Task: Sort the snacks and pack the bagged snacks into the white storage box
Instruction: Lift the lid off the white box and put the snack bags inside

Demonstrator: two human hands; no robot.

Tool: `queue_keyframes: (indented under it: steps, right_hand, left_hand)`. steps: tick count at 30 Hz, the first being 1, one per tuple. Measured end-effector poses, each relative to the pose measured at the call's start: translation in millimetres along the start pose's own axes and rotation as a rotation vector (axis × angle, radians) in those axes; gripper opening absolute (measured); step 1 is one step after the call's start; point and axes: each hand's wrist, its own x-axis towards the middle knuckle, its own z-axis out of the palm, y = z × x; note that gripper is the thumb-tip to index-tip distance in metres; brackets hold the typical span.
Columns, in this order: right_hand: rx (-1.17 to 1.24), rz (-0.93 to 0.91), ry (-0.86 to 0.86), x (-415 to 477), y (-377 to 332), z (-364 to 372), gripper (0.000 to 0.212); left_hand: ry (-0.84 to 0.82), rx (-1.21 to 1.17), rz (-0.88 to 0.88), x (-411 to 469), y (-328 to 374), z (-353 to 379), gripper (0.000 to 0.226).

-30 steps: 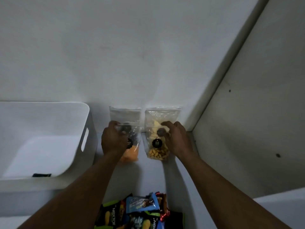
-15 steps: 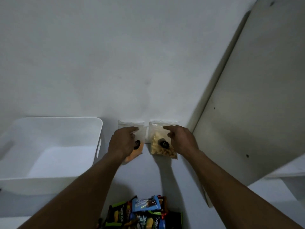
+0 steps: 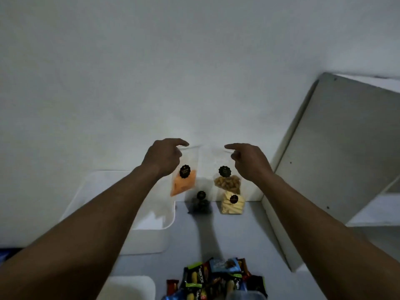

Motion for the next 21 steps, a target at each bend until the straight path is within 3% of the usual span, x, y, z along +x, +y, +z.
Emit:
queue_keyframes:
  steps: [6, 11, 21]
  right_hand:
    - [0.066, -0.064, 0.039, 10.0, -81.3, 8.7, 0.055]
    - [0.143, -0.064, 0.032, 24.7, -135.7, 42.9, 0.051]
    - [0.136, -0.083, -0.076, 47.9, -181.4, 148.4, 0.039]
  left_hand:
    - [0.059, 0.020, -0.004, -1.8, -47.9, -83.2, 0.023]
    - [0.044, 0.080, -0.029, -4.3, -98.4, -125.1, 0.022]
    - [-0.110, 0.071, -0.059, -2.0, -199.4, -116.0, 0.019]
